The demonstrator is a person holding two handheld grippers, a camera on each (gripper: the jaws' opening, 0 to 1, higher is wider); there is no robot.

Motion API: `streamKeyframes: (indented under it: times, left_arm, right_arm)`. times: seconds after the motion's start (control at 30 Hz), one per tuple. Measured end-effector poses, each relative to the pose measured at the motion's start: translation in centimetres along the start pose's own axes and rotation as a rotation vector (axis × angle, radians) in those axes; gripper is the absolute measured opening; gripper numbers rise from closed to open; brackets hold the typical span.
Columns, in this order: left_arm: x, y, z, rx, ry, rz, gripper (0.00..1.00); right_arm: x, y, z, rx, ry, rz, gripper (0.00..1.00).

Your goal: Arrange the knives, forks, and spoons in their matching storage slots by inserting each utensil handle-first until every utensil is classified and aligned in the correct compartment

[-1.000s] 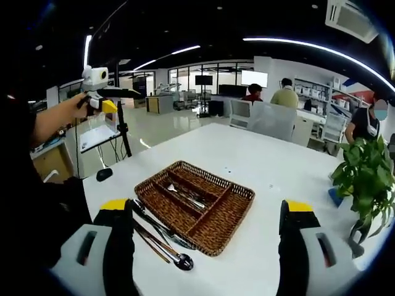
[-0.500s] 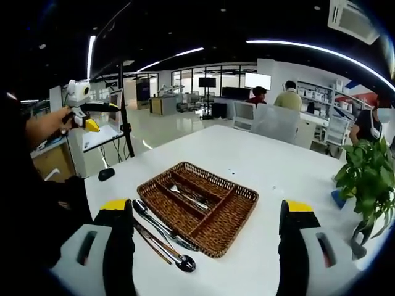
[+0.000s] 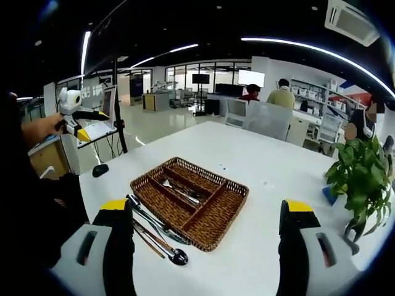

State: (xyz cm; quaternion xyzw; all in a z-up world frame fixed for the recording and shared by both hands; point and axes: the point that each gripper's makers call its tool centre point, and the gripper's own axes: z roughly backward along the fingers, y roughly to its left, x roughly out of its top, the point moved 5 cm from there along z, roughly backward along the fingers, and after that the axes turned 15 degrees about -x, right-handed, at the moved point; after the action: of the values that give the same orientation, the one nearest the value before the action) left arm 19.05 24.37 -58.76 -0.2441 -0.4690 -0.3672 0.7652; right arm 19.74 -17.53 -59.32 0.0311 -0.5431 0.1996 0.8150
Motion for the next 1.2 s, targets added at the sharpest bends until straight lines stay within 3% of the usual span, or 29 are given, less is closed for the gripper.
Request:
streamKeyframes:
  times: [0.23, 0.4, 0.5, 0.63, 0.77, 0.87, 1.07, 1.2]
  left_arm:
    - [-0.5, -0.2, 0.4, 0.006, -0.014, 0.005, 1.0]
    - [-1.0, -0.5, 0.4, 0.011, 0.006, 0.005, 1.0]
    - [-0.9, -0.7, 0.5, 0.004, 0.001, 0.009, 1.0]
    - [-1.0, -1.1, 0.5, 0.003, -0.01, 0.01, 1.0]
    - [-1.4, -1.4, 0.5, -0.001, 0.001, 0.015, 1.0]
    - [-1.7, -1.2, 0.8, 0.023, 0.025, 0.002, 1.0]
    - [-1.5, -1.3, 0.9, 0.025, 0.003, 0.017, 1.0]
    - [-1.7, -1.4, 0.9, 0.025, 0.007, 0.022, 1.0]
  right_arm:
    - [-0.3, -0.4, -0.3, 0.012, 0.005, 0.021, 0.99]
    - [-1.0, 0.2, -1.1, 0.041, 0.032, 0.1, 0.99]
    - [-1.6, 1.0, -1.9, 0.082, 0.037, 0.192, 0.99]
    - [-3.0, 2.3, -3.2, 0.161, 0.058, 0.209, 0.99]
    - [-3.8, 3.8, -4.0, 0.221, 0.025, 0.249, 0.98]
    - [-4.4, 4.2, -4.5, 0.243, 0.021, 0.234, 0.93]
    - [-6.6, 5.1, -6.1, 0.282, 0.055, 0.219, 0.81]
    - [-8.8, 6.4, -7.2, 0.314, 0.057, 0.295, 0.75]
